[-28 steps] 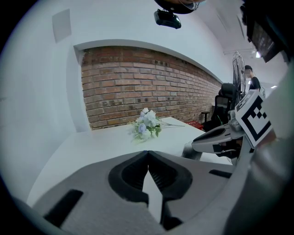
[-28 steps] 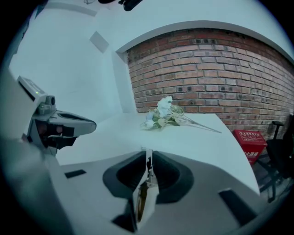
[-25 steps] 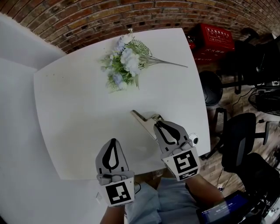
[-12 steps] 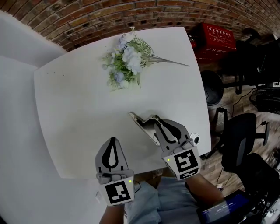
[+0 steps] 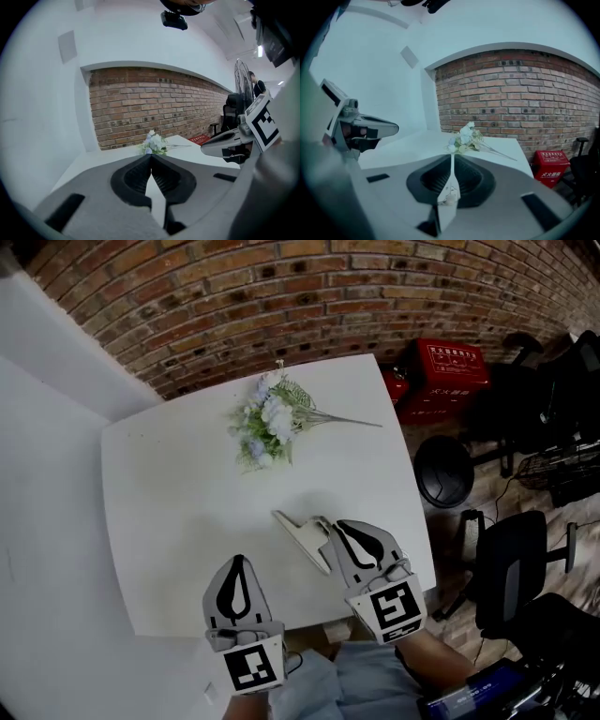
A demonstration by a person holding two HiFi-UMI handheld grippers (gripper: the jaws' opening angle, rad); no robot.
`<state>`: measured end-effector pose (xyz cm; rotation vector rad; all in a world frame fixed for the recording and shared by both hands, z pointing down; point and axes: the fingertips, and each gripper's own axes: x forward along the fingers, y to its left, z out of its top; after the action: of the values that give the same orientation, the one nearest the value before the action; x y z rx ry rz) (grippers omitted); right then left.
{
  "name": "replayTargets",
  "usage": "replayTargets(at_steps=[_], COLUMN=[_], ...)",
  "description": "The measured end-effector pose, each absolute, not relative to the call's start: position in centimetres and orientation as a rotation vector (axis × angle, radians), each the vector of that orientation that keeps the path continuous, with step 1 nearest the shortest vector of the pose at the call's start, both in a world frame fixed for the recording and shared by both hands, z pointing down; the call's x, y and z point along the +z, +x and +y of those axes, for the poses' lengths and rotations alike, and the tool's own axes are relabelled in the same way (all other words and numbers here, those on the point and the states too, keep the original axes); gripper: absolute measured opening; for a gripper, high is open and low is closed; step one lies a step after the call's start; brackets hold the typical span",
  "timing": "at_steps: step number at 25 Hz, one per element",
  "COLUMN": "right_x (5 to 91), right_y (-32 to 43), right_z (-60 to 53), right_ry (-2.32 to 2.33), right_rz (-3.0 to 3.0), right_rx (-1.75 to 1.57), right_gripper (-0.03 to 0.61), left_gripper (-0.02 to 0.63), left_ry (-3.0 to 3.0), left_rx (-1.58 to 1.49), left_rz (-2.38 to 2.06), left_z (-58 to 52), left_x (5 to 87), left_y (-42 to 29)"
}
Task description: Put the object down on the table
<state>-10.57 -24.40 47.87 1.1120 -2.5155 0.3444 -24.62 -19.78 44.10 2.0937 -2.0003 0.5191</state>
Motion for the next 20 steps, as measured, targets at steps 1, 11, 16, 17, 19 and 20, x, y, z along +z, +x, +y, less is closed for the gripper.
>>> replayTargets(at_steps=[1,11,16,17,19,20], right_x=[46.9,37.5,34.3,34.0,33.7,33.6], right_y=[-10.3,-7.9,-7.4,-7.5,-7.6,-7.7], right_z=[-24.5,-24.2,-23.4,-23.3,-23.1,-23.0], right_ry=[1.120,1.160,1.159,1.156,1.140,1.130], right_rz=[-2.532,-2.671,-2.718,-2.722,-2.729,-2.733], right_rx=[0.323,0.077,0.027,0.019,-0.008,-0.018], right_gripper=[0.023,0.006,0.006,0.006,0.005,0.005], left_gripper=[0.009,0.009,0.009,0.009,0.009,0.009], left_ry=[2.109,2.178,2.178,2.174,2.161,2.153], left_rx=[0.509,0.362,0.314,0.310,0.309,0.309], left_rz=[-2.029,-2.251,-2.313,-2.319,-2.327,-2.330], left_z=[-19.8,-18.9,-17.6,-17.4,-16.9,-16.6], left_x=[43.1,32.8,30.1,29.9,29.8,29.9], left_y=[-24.5,-22.6,-22.1,-22.0,-22.0,-22.0])
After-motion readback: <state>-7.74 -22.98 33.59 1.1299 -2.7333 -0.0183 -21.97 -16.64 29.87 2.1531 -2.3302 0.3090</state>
